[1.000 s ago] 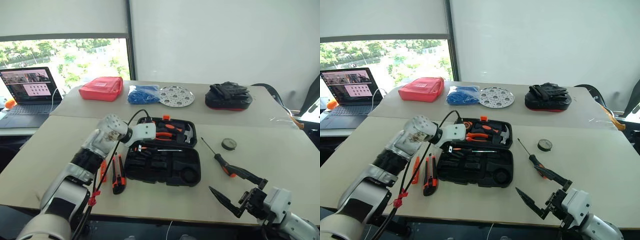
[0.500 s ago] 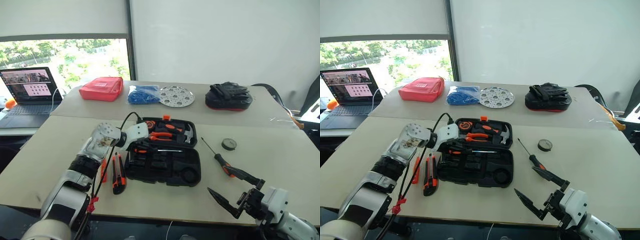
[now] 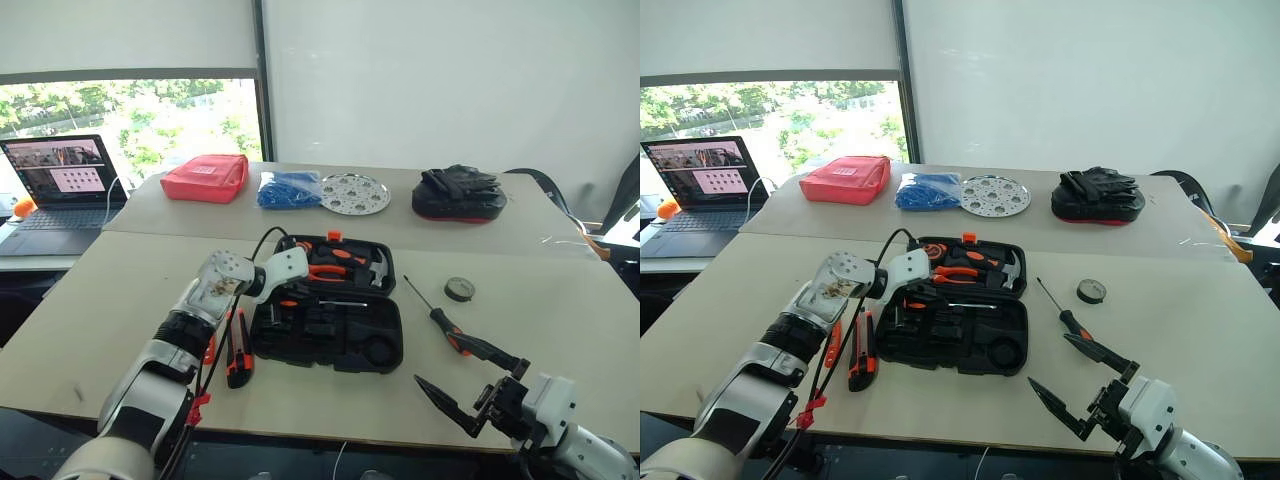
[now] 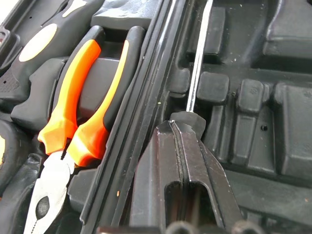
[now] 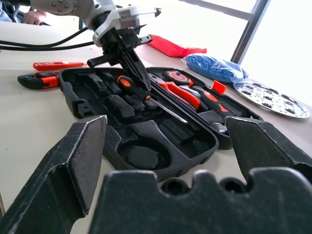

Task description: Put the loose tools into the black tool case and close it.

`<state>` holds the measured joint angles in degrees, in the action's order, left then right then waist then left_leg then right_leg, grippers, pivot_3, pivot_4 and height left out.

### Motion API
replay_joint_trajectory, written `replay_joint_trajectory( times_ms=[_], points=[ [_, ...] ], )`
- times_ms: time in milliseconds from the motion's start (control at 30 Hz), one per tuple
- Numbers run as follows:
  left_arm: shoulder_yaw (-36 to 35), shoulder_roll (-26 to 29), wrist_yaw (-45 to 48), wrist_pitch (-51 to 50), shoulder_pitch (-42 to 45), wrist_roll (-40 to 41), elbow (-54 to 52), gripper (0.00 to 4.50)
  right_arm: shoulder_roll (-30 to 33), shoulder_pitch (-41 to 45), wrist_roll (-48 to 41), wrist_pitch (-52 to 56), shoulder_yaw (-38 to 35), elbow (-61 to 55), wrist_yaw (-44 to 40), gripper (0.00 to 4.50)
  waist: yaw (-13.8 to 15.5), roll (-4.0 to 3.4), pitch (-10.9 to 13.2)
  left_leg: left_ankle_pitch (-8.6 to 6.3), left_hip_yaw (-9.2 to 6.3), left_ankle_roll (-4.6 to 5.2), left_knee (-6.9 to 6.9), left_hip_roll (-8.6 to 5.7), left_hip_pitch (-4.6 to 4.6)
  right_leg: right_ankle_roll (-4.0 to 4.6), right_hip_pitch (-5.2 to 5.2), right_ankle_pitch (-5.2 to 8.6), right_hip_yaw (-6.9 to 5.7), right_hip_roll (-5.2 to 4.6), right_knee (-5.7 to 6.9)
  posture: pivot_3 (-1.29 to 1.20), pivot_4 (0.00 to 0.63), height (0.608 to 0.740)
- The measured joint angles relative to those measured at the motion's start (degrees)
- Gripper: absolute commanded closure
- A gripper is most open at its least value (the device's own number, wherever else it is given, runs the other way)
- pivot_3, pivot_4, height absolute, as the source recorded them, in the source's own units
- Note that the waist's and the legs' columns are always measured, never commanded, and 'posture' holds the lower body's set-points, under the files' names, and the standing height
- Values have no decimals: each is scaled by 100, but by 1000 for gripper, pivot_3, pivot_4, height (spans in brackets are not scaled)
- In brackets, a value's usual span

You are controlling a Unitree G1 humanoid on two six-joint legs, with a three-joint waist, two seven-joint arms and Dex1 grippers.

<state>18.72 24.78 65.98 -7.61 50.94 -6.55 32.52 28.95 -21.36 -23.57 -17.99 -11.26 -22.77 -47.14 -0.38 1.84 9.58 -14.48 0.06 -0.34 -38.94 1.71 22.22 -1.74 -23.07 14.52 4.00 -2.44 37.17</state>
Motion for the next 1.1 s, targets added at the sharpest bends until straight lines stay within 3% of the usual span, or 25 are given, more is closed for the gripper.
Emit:
replay_joint_trajectory(
  times_ms=[200,333,400,567,767,933,1000,1100],
  points=[
    [-32,-53,-173,-26,-142,-17,-102,4475,-3,22,32,0,0,0,24,0,6,-37,-27,0,0,0,0,-1,-14,-4,14,3,1,0,-1,0,150,740],
    [-448,27,-110,201,-503,409,-263,4475,11,87,-21,41,-23,12,39,0,-29,-38,-27,0,1,0,1,2,-8,-1,4,1,2,0,2,0,150,740],
    [-811,114,50,235,-788,843,-462,3957,77,82,-76,106,-64,58,-12,0,-63,-36,-25,0,2,0,2,8,6,4,-14,-2,2,3,4,0,150,740],
    [-2080,1053,809,352,-1631,2178,-1407,2374,245,-116,-333,289,-397,249,-119,0,-134,-38,-23,-1,1,1,14,13,-1,12,-17,-3,1,4,5,0,150,740],
    [-3112,2042,1722,543,-3396,2962,-1804,71,191,-1423,-477,181,-1375,532,-396,0,-9,-43,-26,-7,6,8,10,13,-8,6,-3,2,-2,-7,-5,0,150,740],
    [-3532,2284,1845,643,-4029,3150,-1806,21,35,-1766,-454,130,-1676,745,-364,0,-19,-40,-26,-6,19,8,7,28,-31,-15,8,31,8,-8,-6,0,150,740],
    [-3584,2272,1809,633,-4144,3213,-1903,21,120,-1456,-419,365,-1663,711,-166,0,-58,-40,-26,-2,27,10,7,31,-34,4,6,28,15,-7,-4,0,150,740],
    [-3572,2205,1762,464,-4270,3432,-2335,21,726,-515,-390,1644,-1547,451,507,0,-156,-41,-26,6,37,10,7,27,-36,-15,3,4,27,-4,0,0,150,740]
  ],
)
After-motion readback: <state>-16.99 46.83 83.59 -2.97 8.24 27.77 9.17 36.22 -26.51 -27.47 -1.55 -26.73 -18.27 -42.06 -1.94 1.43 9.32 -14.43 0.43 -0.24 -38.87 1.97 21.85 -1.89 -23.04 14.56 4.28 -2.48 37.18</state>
